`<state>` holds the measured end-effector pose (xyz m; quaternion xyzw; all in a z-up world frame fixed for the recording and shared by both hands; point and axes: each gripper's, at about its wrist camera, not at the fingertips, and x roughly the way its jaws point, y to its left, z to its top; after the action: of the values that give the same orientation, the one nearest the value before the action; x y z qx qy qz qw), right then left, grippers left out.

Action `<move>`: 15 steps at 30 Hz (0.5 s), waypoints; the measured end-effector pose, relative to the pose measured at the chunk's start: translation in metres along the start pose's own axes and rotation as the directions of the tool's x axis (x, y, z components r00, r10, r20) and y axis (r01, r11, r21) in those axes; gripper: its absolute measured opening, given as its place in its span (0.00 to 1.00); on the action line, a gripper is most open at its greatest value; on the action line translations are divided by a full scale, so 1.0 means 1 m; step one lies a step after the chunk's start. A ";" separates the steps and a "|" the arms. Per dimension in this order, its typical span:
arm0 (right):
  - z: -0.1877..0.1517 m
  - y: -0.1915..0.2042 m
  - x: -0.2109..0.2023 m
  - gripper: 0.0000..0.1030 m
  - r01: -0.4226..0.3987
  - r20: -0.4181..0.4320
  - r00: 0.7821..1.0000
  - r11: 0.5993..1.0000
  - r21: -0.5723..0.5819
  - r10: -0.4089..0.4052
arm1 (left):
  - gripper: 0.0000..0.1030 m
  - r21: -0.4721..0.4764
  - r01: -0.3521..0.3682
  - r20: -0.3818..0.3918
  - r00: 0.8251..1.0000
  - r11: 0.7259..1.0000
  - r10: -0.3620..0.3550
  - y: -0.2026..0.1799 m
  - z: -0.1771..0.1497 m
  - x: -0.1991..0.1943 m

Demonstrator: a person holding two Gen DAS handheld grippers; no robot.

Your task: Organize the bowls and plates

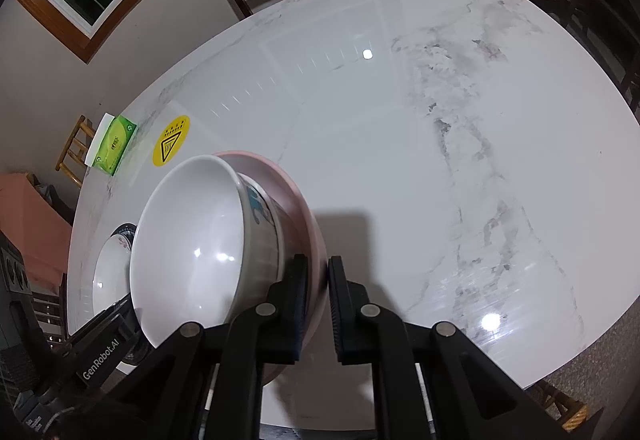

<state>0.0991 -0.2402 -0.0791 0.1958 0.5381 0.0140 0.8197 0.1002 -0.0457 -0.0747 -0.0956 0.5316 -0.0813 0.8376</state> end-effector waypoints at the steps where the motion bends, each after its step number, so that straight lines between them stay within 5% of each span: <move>1: 0.000 0.001 0.000 0.11 0.001 0.000 1.000 1.000 -0.001 -0.001 | 0.05 -0.001 0.001 0.000 1.000 1.000 -0.001 0.001 0.000 0.000; 15: -0.002 0.007 0.001 0.11 0.007 -0.014 1.000 1.000 -0.008 -0.007 | 0.05 -0.022 0.002 -0.008 1.000 1.000 -0.003 0.010 0.003 -0.002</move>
<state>0.0992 -0.2330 -0.0782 0.1904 0.5444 0.0149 0.8168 0.1029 -0.0357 -0.0744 -0.1050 0.5358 -0.0769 0.8342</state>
